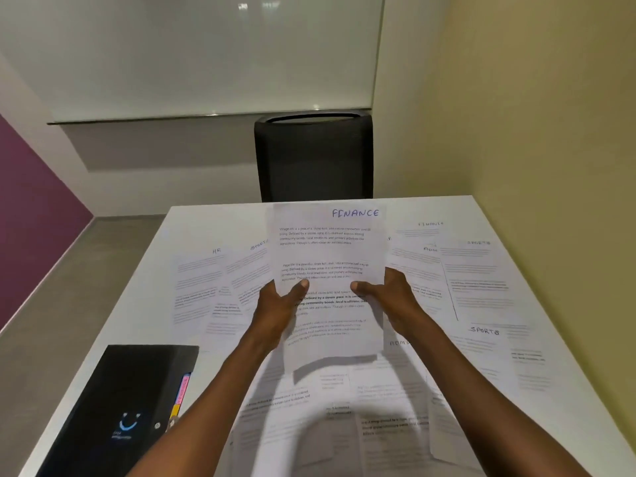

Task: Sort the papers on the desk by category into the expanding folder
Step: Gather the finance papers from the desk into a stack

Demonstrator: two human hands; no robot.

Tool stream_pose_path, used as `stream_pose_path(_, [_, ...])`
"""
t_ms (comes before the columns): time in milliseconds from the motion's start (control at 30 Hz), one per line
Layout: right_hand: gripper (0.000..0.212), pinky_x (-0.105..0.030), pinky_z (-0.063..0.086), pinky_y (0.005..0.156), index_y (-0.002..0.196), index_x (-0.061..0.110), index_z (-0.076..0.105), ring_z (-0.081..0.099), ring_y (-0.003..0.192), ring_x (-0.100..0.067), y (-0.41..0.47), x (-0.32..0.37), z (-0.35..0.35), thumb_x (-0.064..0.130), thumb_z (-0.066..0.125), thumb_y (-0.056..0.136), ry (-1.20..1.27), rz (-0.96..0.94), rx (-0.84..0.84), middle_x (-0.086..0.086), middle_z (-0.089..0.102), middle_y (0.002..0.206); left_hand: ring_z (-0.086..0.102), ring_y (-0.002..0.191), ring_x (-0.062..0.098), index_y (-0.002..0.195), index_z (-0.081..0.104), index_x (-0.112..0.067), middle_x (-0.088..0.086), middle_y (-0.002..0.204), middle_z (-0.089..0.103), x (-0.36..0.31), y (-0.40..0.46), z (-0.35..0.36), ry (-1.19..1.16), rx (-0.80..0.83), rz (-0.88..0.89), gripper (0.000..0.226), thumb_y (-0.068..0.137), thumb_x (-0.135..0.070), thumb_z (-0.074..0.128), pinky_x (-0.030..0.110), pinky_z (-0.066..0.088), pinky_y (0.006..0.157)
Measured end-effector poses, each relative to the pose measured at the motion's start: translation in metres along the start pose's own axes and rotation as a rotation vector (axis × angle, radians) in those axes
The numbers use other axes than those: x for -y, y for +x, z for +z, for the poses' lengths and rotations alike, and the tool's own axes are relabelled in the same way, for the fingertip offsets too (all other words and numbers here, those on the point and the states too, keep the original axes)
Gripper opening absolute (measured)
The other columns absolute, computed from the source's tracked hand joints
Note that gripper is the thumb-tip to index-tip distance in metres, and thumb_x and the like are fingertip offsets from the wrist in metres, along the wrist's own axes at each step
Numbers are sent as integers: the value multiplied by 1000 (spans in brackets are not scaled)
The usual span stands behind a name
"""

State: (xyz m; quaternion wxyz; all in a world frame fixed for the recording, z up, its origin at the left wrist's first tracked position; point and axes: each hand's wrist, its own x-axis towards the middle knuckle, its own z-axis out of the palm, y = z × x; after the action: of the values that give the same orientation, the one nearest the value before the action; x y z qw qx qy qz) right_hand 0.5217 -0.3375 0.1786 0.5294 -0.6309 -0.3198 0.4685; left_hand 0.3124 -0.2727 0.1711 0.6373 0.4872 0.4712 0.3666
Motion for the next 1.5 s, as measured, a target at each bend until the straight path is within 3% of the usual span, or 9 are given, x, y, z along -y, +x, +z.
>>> stream_pose_path(167, [33, -11, 52, 64, 110, 12, 70, 70, 80, -1, -14, -23, -4, 12, 79, 79, -29, -95, -153, 6, 73, 94, 72, 91, 7, 113, 70, -21, -7, 101, 76, 9, -11, 10, 144, -96, 72, 41, 75, -25, 85, 25, 57, 78])
stream_pose_path(433, [37, -12, 53, 65, 115, 17, 65, 69, 87, 0, -45, -76, 6, 9, 77, 81, 12, 0, -125, 11, 71, 99, 72, 93, 12, 111, 72, -20, -6, 100, 76, 57, -30, 4, 212, -104, -73, 47, 69, -29, 90, 29, 59, 77])
stream_pose_path(600, [28, -24, 57, 68, 110, 16, 68, 73, 90, -18, -61, -104, 18, 6, 72, 84, 37, 44, -141, 3, 76, 97, 72, 91, 11, 109, 71, -20, -5, 99, 75, 86, -39, -6, 209, -83, -136, 41, 72, -21, 88, 18, 57, 67])
stream_pose_path(800, [25, -35, 61, 75, 104, 19, 70, 73, 90, -20, -61, -117, 25, 8, 75, 82, 1, 69, -187, -2, 75, 99, 70, 95, 17, 109, 64, -28, -10, 98, 71, 95, -39, -11, 254, -26, -108, 31, 82, -22, 80, 25, 58, 69])
stream_pose_path(1000, [19, -25, 57, 71, 95, 16, 71, 70, 82, -13, -62, -106, 29, 13, 79, 79, -66, 36, -293, 2, 74, 89, 60, 93, 13, 117, 54, -25, -9, 100, 63, 76, -25, -13, 272, 35, -73, 32, 90, -23, 71, 14, 44, 62])
stream_pose_path(1133, [25, -17, 37, 57, 74, 5, 60, 49, 60, -5, -60, -95, 18, 21, 77, 83, -186, -56, -269, 2, 57, 66, 60, 106, 15, 128, 57, -18, -5, 116, 65, 58, -9, -22, 198, 116, -64, 40, 90, -22, 71, 27, 48, 88])
stream_pose_path(1233, [11, -17, 48, 62, 94, 13, 68, 62, 69, 0, -62, -88, 11, 21, 72, 88, -233, -58, -256, 9, 69, 84, 65, 109, 17, 130, 60, -15, -4, 120, 69, 47, -2, -22, 130, 185, -94, 45, 88, -21, 74, 35, 48, 101])
stream_pose_path(1333, [20, -15, 54, 69, 109, 13, 66, 64, 84, -5, -64, -81, 3, 18, 69, 90, -268, -49, -253, 6, 70, 97, 65, 101, 43, 129, 61, -9, 17, 115, 70, 39, -1, -14, 49, 176, -149, 48, 86, -25, 75, 48, 48, 96])
stream_pose_path(1500, [21, -6, 46, 59, 110, 10, 66, 60, 78, 0, -63, -76, -14, 15, 69, 90, -285, -44, -220, 5, 67, 93, 66, 99, 27, 112, 67, -25, -2, 102, 76, 42, 5, -2, 15, 188, -226, 22, 91, -18, 70, 40, 47, 85])
